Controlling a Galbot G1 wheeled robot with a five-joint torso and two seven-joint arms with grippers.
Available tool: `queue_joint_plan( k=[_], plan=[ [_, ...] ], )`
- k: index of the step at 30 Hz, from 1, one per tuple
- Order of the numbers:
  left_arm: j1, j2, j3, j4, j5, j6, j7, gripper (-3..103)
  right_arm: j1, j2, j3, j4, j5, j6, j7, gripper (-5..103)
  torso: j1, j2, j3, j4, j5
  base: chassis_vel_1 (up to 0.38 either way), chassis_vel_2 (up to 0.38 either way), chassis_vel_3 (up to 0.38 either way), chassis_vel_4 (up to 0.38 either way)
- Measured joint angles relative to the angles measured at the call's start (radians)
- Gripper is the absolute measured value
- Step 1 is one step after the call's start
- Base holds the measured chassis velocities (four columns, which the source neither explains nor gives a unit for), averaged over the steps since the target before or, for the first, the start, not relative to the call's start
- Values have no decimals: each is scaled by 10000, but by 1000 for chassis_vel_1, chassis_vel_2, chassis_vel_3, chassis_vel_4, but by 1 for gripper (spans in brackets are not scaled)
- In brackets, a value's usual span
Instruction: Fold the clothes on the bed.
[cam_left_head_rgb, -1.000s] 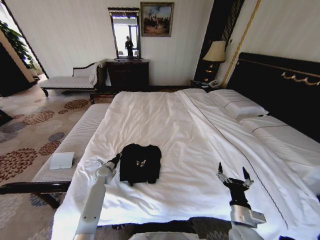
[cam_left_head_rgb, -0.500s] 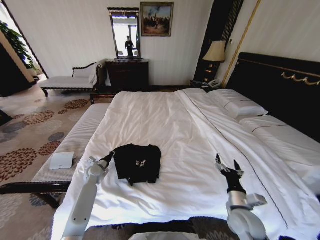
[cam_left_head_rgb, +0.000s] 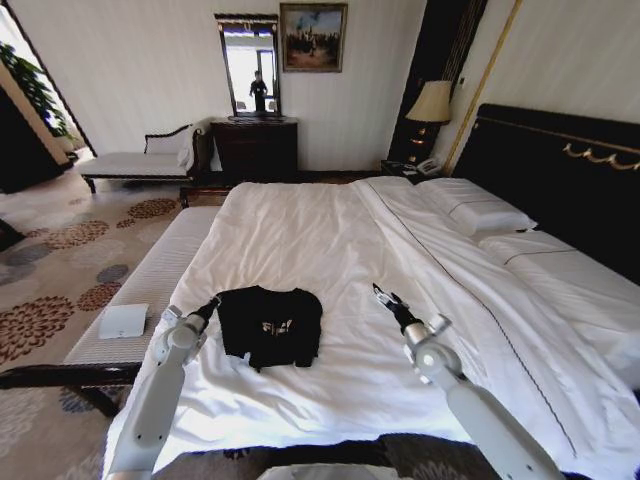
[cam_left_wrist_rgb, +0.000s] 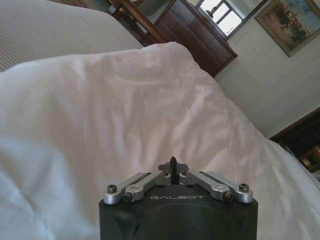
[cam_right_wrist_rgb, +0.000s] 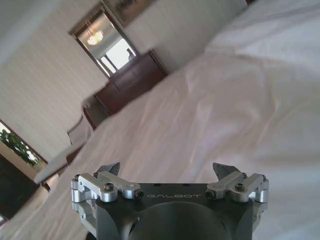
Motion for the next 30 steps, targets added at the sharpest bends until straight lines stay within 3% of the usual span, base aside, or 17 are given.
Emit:
queue_joint_plan(
  k=[4, 8, 13, 21, 26, 29, 30],
  plan=[
    [362, 320, 3, -70, 132, -129, 74, 2, 1165, 787, -990, -1118, 229, -880, 1029, 100, -2, 0, 0, 3, -1, 0, 0, 0, 0],
    [464, 389, -53, -84, 163, -156, 87, 2, 1744, 1356, -1415, -1765, 213, -1233, 1380, 100, -2, 1, -1, 0, -3, 0, 0, 0, 0],
    [453, 454, -76, -70, 163, -164, 88, 2, 2267, 1983, -1625, -2441, 180, -1544, 1353, 100, -2, 1, -1, 0, -2, 0, 0, 0, 0],
    [355, 470, -49, -99, 163, -153, 27, 2, 2725, 2474, -1843, -3165, 129, -1928, 621, 103, -2, 1, -1, 0, 0, 0, 0, 0, 0],
    [390, 487, -58, -194, 151, -141, 6, 2, 2745, 2731, -1980, -3434, -152, -1950, 452, 92, -1, 2, -1, -1, 0, 0, 0, 0, 0],
    [424, 509, -109, -225, 119, -141, 6, 2, 2606, 2886, -2001, -3448, -337, -1954, 482, 76, -2, 1, -1, 0, 1, 0, 0, 0, 0],
    [441, 513, -129, -231, 112, -141, 6, 2, 2521, 2895, -2017, -3398, -397, -1962, 516, 76, -2, 2, -2, 0, 1, 0, 0, 0, 0]
  ],
)
